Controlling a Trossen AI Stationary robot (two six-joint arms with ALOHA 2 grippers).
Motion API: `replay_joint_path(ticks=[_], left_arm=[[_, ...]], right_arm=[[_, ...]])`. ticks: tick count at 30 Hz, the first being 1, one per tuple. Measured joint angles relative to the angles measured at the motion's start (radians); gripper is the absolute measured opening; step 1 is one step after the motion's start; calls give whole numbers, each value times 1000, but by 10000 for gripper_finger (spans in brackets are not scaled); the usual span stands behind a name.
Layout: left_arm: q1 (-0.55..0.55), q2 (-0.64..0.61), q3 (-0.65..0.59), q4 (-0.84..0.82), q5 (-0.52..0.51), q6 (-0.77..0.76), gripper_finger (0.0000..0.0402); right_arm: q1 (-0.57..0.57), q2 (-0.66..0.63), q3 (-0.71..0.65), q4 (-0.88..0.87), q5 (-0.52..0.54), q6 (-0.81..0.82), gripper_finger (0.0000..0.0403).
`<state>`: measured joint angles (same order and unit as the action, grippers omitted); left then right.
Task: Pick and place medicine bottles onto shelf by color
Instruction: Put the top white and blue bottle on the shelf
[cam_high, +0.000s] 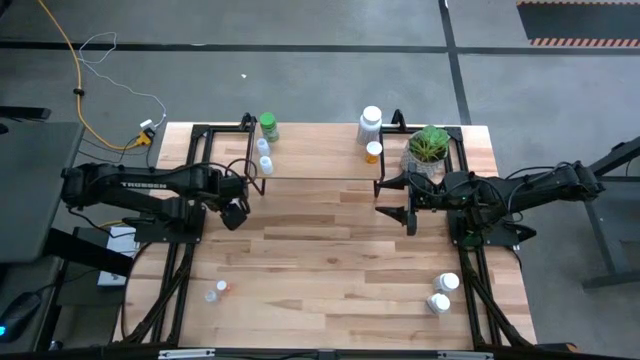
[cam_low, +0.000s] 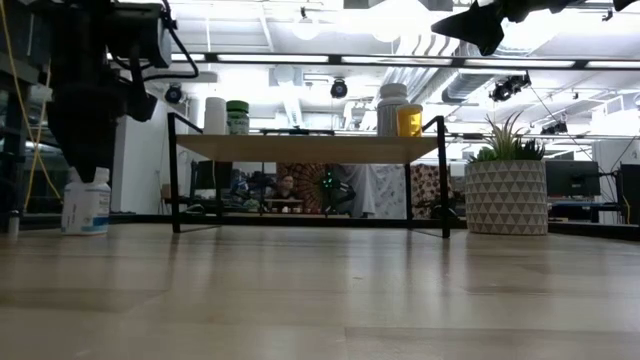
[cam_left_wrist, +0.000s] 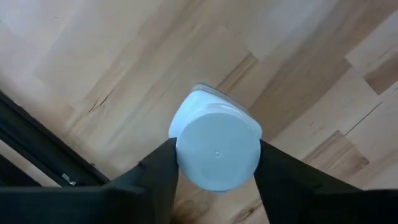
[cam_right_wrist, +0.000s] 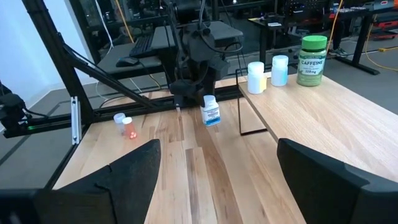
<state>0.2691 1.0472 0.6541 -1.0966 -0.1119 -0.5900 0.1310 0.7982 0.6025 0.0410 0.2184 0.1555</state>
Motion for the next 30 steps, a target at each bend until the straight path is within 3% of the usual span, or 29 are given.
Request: replay_joint_path(ticks=[2, 8, 18, 23, 30], left_arm=[[0, 0, 2, -1, 5, 0, 152], [-5, 0, 106, -64, 96, 26, 151], [-104, 33, 532, -159, 205, 3, 155], [-108, 185, 798, -208, 167, 67, 155], [-21, 517, 1172, -375, 34, 303, 155]], right_arm=[[0, 0, 0, 0, 0, 0, 314], [0, 0, 0, 0, 0, 0, 314], [0, 0, 0, -6, 0, -1, 314], [0, 0, 0, -24, 0, -7, 314], [0, 0, 0, -44, 0, 0, 314]])
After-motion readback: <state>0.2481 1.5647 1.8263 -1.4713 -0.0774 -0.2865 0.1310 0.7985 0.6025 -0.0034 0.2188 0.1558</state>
